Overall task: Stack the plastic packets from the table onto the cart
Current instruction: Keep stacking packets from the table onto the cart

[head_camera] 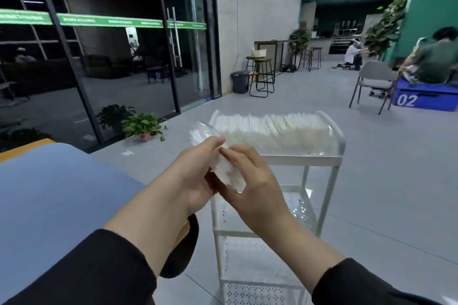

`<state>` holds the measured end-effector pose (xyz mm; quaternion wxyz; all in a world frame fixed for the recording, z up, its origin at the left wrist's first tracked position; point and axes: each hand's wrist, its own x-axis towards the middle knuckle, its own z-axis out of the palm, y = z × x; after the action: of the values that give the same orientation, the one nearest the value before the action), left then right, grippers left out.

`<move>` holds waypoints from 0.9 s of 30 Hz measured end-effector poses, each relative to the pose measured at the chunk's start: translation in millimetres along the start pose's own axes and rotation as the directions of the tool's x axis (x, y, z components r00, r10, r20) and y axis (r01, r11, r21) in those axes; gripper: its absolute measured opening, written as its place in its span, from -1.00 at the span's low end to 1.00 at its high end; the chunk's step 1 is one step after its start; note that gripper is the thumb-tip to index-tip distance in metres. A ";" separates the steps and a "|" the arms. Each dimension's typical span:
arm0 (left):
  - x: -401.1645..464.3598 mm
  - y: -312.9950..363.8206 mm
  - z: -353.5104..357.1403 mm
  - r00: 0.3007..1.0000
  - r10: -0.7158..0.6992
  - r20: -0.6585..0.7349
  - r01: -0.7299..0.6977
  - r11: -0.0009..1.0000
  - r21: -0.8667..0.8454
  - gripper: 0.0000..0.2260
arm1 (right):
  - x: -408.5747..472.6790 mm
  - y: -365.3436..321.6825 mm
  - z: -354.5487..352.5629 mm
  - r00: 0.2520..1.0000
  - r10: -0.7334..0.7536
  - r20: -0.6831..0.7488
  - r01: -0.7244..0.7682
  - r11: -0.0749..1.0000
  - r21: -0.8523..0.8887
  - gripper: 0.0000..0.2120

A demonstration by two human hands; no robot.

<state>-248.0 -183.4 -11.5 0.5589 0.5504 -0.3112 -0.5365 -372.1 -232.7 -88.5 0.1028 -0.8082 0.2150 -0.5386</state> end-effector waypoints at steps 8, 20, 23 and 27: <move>43.8 8.9 34.5 1.000 -0.011 0.009 0.011 1.000 0.023 -0.88 | 12.8 32.7 -15.0 0.995 0.094 0.043 -0.093 0.995 -0.018 -0.43; 86.7 29.6 66.4 0.984 0.010 0.180 -0.008 1.000 -0.013 -0.71 | 56.3 52.6 -43.3 0.955 0.297 0.016 -0.292 0.946 -0.139 -0.36; 92.7 32.2 71.4 0.981 0.020 0.193 -0.011 0.999 -0.048 -0.71 | 62.6 54.9 -43.6 0.956 0.292 0.019 -0.287 0.948 -0.135 -0.33; 100.5 37.6 72.4 0.978 -0.019 0.207 0.030 0.998 -0.054 -0.73 | 65.1 64.0 -41.4 0.966 0.258 0.010 -0.255 0.961 -0.109 -0.40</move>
<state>-283.1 -305.3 14.3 0.5325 0.4795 -0.3452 -0.6061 -403.8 -316.6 -43.7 0.1308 -0.7844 0.3451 -0.4985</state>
